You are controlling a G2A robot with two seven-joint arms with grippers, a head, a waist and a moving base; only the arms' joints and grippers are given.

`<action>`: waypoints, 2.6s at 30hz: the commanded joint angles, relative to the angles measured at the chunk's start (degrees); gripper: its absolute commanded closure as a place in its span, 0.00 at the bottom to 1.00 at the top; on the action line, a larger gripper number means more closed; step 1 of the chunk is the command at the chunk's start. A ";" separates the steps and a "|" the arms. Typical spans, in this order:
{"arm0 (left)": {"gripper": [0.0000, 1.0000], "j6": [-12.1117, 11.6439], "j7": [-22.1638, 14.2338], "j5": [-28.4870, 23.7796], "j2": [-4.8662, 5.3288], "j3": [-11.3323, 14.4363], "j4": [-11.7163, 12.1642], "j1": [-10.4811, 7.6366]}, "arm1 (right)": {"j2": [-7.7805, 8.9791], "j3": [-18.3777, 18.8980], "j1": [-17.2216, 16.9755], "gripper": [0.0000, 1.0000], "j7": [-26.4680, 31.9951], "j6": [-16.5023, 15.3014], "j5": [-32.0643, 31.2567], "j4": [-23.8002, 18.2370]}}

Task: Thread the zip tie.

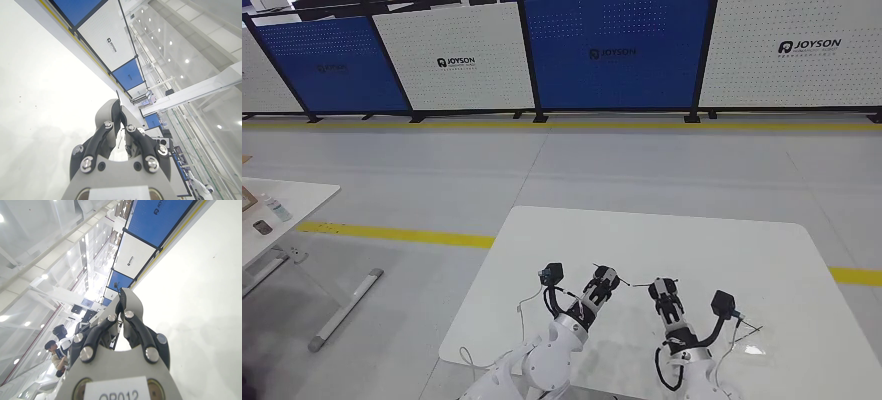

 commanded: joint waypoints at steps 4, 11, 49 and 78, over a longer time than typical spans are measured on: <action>1.00 0.00 0.00 0.00 0.00 0.00 0.00 0.00 | -0.63 -0.20 0.51 1.00 0.87 0.66 -0.19 0.52; 1.00 0.00 0.00 0.00 0.00 0.00 0.00 0.00 | -1.07 0.69 -0.61 1.00 0.86 -0.28 -0.99 0.02; 1.00 0.00 0.00 0.00 0.00 0.00 0.00 0.00 | -3.95 2.62 -1.33 1.00 2.88 0.67 -4.60 1.10; 1.00 0.00 0.00 0.00 0.00 0.00 0.00 0.00 | -5.24 5.19 -2.86 1.00 5.03 -1.50 -5.76 0.77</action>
